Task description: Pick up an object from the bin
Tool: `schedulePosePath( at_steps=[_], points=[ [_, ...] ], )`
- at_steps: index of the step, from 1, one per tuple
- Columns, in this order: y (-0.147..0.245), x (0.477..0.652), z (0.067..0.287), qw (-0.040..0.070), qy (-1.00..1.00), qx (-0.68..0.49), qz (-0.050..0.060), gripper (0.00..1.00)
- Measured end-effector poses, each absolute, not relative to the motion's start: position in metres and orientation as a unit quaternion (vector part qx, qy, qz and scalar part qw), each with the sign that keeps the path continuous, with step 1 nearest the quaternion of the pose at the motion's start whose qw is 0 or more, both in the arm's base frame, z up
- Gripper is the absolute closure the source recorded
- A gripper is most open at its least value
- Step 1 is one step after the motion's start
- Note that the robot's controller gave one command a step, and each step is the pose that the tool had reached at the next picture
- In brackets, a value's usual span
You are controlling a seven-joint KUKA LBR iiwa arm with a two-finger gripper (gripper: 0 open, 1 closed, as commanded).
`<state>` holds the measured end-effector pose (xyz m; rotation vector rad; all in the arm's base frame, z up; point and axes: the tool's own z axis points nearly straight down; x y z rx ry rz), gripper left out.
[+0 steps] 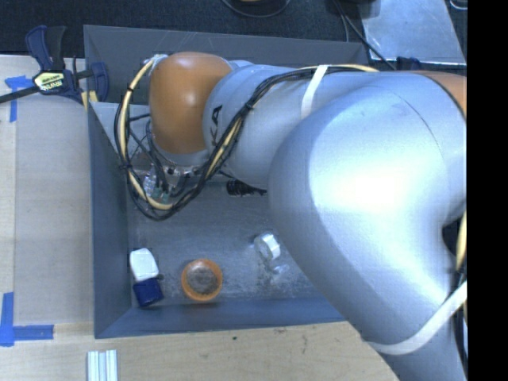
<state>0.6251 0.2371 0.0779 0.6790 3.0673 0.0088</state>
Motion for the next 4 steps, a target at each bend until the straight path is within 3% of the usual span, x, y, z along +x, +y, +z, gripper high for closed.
schedulePosePath(
  at_steps=[4],
  points=[
    [0.236, 0.626, 0.139, 0.001, 0.976, 0.217, 0.003, 1.00]
  ],
)
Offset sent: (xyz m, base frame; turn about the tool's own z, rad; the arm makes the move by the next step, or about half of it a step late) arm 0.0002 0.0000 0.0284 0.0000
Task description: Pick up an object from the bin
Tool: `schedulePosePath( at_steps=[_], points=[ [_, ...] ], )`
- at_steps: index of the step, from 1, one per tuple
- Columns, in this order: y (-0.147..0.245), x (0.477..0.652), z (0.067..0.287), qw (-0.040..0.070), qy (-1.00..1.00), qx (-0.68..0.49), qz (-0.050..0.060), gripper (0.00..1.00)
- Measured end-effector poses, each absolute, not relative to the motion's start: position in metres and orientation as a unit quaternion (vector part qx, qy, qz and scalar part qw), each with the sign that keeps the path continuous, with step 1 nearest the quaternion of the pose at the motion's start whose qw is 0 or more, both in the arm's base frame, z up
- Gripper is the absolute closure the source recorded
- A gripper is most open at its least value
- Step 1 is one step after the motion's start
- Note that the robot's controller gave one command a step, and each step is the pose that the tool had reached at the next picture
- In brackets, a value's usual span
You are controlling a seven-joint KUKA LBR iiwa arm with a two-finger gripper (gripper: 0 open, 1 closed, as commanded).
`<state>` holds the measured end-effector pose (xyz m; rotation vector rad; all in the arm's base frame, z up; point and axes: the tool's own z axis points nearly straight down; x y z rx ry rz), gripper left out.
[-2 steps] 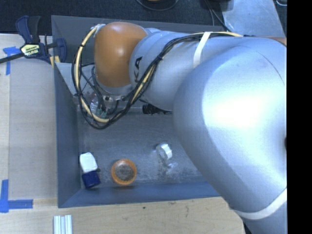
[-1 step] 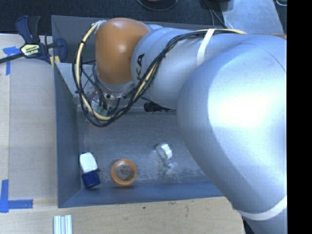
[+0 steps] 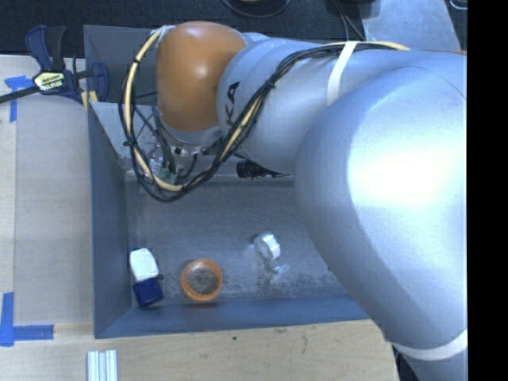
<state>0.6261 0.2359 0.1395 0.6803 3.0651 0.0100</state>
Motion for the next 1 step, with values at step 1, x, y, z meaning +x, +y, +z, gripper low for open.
schedulePosePath(
  at_steps=[1],
  points=[
    [0.2360, 0.6270, 0.1476, 0.003, 0.976, 0.217, 0.004, 1.00]
  ],
)
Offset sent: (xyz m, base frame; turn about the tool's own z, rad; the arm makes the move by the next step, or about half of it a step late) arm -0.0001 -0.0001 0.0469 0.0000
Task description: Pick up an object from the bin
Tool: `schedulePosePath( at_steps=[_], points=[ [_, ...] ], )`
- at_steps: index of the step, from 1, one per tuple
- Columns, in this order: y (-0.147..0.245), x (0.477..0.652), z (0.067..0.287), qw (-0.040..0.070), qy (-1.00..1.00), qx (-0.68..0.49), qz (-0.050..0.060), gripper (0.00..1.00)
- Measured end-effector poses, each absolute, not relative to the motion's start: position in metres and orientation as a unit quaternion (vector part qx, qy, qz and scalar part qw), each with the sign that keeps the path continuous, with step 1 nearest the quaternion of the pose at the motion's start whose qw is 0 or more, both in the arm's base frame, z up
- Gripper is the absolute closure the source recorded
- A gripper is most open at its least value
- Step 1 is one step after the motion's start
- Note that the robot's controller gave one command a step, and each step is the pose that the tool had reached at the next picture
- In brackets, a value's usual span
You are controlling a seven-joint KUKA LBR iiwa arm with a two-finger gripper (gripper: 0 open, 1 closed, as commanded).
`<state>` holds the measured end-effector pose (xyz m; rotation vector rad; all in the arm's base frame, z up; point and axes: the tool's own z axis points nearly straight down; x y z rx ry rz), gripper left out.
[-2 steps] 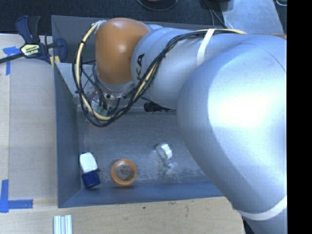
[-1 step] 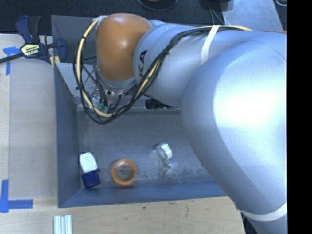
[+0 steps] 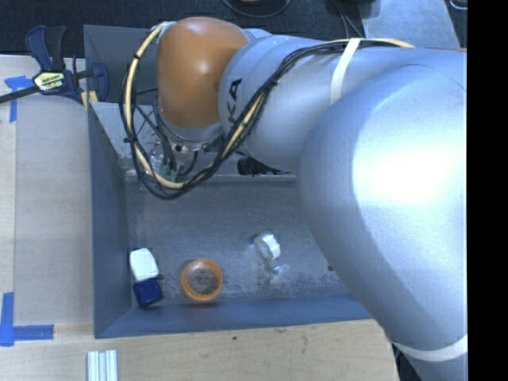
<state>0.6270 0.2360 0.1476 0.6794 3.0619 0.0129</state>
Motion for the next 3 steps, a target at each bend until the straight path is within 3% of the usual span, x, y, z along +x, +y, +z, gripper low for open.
schedulePosePath(
  at_steps=[3],
  points=[
    [0.235, 0.627, 0.175, 0.003, 0.976, 0.217, 0.004, 1.00]
  ],
)
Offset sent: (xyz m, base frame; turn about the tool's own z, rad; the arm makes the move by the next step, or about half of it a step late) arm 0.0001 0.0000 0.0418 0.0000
